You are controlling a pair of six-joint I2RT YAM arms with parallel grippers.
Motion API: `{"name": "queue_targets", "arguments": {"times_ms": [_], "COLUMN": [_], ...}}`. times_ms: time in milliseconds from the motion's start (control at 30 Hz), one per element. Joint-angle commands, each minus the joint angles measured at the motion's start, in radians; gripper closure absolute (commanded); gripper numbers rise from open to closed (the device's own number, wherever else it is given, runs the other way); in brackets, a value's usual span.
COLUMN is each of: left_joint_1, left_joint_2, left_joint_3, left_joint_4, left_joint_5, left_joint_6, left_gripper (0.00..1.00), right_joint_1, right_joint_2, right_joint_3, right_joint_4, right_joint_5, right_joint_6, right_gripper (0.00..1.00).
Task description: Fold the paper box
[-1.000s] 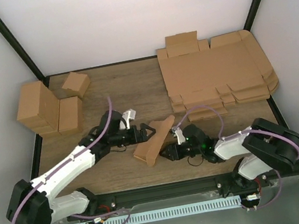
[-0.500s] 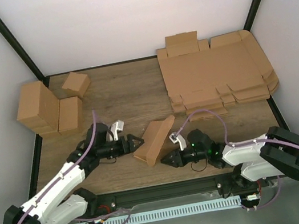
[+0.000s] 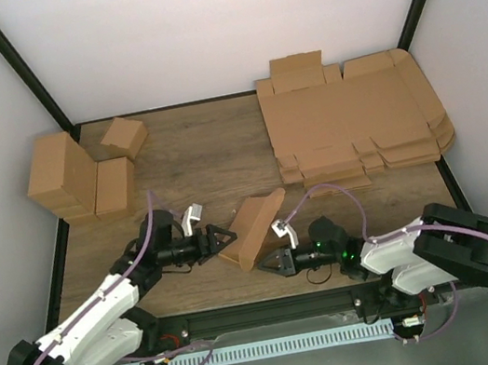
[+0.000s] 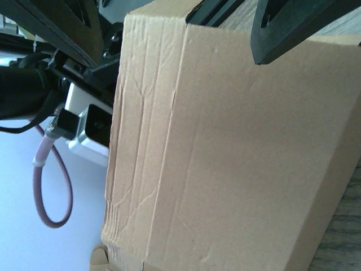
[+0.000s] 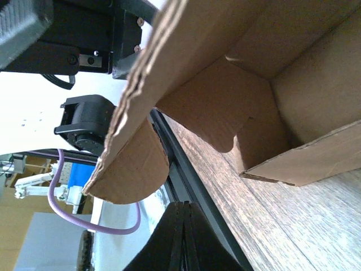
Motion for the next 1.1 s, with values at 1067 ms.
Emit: {"name": "queue_targets", "arguments": {"times_ms": [1067], "left_joint_1": [-0.001], "left_joint_2": [0.190], "left_joint_3": [-0.061], "left_joint_4": [0.330], "left_joint_5": [0.060], "left_joint_6": [-0.083], "left_gripper": [0.26], "right_joint_1": [0.078], "right_joint_2": [0.311], "right_joint_3": [0.009], "right_joint_4": [0.399], "right_joint_5": [0.125], "right_joint_6": [0.393], "right_gripper": [0.99]}}
